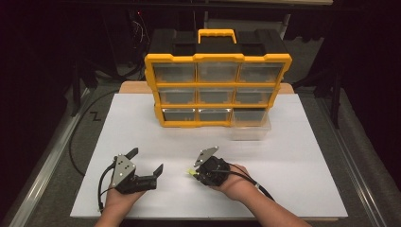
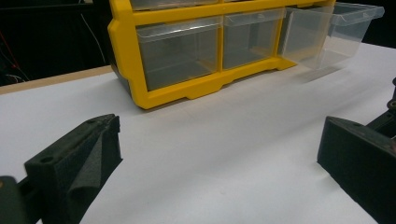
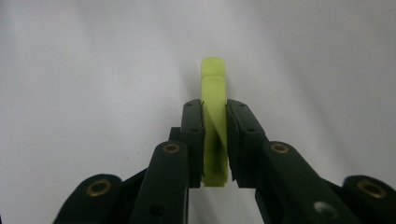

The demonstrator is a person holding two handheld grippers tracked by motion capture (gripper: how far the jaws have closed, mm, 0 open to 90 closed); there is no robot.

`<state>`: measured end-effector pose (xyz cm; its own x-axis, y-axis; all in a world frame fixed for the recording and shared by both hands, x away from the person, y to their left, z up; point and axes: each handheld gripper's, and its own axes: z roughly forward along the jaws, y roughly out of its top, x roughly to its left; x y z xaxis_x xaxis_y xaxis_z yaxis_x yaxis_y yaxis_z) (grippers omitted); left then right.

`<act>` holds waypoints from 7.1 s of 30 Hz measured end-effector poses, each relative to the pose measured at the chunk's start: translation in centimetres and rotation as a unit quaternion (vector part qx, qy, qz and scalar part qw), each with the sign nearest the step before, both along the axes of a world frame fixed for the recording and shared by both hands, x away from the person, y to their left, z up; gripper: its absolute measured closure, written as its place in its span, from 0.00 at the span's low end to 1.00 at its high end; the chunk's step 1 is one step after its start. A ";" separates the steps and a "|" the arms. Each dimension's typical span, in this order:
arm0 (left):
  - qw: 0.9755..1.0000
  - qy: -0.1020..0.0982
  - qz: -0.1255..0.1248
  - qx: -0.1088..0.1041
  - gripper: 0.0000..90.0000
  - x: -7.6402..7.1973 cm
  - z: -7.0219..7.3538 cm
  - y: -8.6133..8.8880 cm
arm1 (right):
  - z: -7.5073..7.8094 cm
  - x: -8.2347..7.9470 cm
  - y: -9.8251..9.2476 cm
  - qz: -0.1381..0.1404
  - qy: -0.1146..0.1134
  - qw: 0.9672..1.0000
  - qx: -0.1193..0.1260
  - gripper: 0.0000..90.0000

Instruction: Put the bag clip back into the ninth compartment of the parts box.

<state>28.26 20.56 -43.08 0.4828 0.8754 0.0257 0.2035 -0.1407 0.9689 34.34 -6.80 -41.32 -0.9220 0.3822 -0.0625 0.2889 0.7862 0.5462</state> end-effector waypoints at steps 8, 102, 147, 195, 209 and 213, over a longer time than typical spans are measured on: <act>1.000 0.000 0.000 0.000 0.00 0.0 0.0 0.0 | 0.2 -0.1 -1.5 0.000 0.002 1.000 -0.008 0.89; 1.000 -0.005 -0.010 0.002 0.00 -0.2 -0.1 -0.3 | 4.5 2.0 -13.3 0.004 0.069 0.987 -0.143 0.89; 1.000 -0.005 -0.011 -0.001 0.00 -0.2 -0.1 -0.1 | 10.4 5.8 -13.1 0.015 0.068 0.982 -0.175 0.89; 1.000 0.000 -0.014 0.001 0.00 -0.2 -0.2 -0.1 | 14.0 11.7 -11.9 -0.011 0.044 0.981 -0.191 0.89; 1.000 -0.001 -0.016 0.000 0.00 -0.2 -0.2 0.0 | 14.2 13.7 -10.9 -0.018 0.036 0.981 -0.189 0.89; 1.000 -0.001 -0.016 -0.001 0.00 -0.2 -0.2 0.0 | 13.9 14.3 -10.6 -0.016 0.030 0.981 -0.193 0.89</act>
<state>28.03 20.56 -43.30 0.5105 0.8595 0.0256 0.1973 -0.1461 0.9694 48.60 -17.42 -27.47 -0.9163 0.3693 -0.1551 0.3391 0.9213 0.1904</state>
